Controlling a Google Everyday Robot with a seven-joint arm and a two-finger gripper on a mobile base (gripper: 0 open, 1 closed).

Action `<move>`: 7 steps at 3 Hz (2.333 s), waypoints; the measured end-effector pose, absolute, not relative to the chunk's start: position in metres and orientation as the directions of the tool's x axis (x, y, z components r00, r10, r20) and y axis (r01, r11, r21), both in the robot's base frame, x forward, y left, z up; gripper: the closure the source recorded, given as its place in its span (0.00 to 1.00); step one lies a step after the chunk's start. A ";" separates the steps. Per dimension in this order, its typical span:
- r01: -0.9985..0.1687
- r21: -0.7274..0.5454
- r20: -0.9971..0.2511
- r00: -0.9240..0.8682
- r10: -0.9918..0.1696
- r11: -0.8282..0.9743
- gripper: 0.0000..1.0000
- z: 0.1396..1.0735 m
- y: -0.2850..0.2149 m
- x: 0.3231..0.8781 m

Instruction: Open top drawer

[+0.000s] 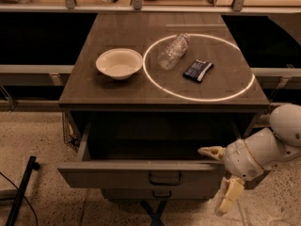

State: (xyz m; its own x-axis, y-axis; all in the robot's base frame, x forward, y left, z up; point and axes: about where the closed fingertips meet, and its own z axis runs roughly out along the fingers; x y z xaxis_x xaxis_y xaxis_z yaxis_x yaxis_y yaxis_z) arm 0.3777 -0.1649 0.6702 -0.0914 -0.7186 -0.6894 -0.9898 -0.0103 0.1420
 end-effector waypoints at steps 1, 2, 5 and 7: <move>-0.989 0.151 -0.677 -0.096 -0.730 -0.010 0.00 0.669 -0.170 0.373; -0.987 0.163 -0.664 -0.104 -0.740 -0.008 0.00 0.667 -0.176 0.368; -0.988 0.157 -0.671 -0.101 -0.735 -0.008 0.00 0.679 -0.190 0.364; -0.994 0.105 -0.700 -0.089 -0.708 0.022 0.00 0.684 -0.178 0.398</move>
Offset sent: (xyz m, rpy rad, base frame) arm -0.0160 -0.0223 -0.0044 -0.0527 0.0353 -0.0019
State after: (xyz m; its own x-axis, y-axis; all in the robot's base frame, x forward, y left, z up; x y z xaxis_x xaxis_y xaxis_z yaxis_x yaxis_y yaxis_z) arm 0.3985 -0.1778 0.6835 -0.0891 -0.7084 -0.7002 -0.9943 0.0216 0.1046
